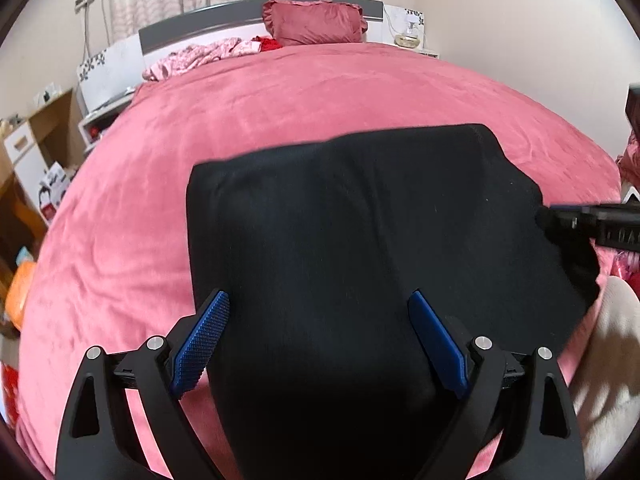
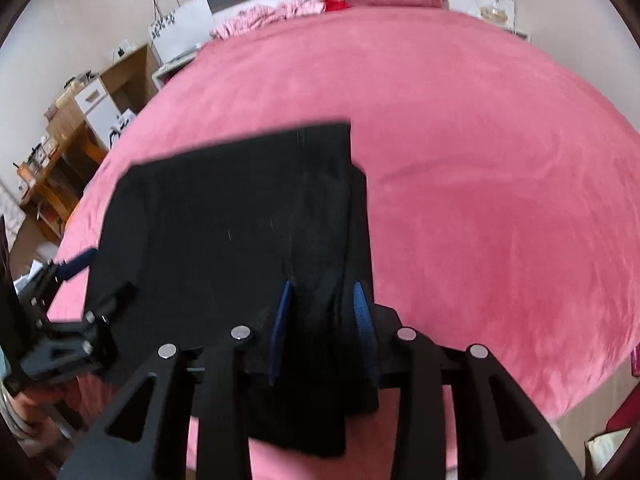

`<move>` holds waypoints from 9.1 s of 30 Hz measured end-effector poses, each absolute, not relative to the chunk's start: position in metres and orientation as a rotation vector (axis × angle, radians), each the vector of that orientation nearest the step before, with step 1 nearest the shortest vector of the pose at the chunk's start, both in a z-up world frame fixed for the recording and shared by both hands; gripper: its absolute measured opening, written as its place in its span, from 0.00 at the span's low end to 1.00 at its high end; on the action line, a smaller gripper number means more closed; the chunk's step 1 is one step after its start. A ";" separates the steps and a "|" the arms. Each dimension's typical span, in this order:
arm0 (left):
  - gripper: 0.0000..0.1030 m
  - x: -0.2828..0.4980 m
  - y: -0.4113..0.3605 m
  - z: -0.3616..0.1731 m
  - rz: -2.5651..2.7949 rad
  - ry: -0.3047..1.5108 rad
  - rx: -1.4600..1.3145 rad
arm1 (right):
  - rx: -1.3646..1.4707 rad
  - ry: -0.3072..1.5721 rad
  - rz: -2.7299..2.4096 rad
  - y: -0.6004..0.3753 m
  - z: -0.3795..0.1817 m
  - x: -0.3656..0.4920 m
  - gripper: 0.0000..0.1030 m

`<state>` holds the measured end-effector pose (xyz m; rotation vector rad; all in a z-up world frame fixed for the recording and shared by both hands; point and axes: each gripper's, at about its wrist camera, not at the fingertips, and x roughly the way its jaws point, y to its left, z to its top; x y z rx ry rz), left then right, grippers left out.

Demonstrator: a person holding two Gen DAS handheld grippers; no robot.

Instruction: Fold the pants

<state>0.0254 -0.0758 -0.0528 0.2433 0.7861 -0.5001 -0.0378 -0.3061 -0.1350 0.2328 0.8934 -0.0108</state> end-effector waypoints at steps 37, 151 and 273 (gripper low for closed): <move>0.95 0.025 -0.014 -0.049 -0.634 0.942 -0.246 | 0.295 0.902 -0.026 -0.304 -0.124 -0.044 0.92; 0.88 0.158 -0.008 -0.018 -0.389 0.573 0.097 | 0.269 0.574 0.109 -0.278 -0.085 0.118 0.23; 0.96 0.003 0.006 -0.003 -0.103 0.716 0.041 | 0.089 0.551 -0.121 -0.182 -0.098 -0.037 0.98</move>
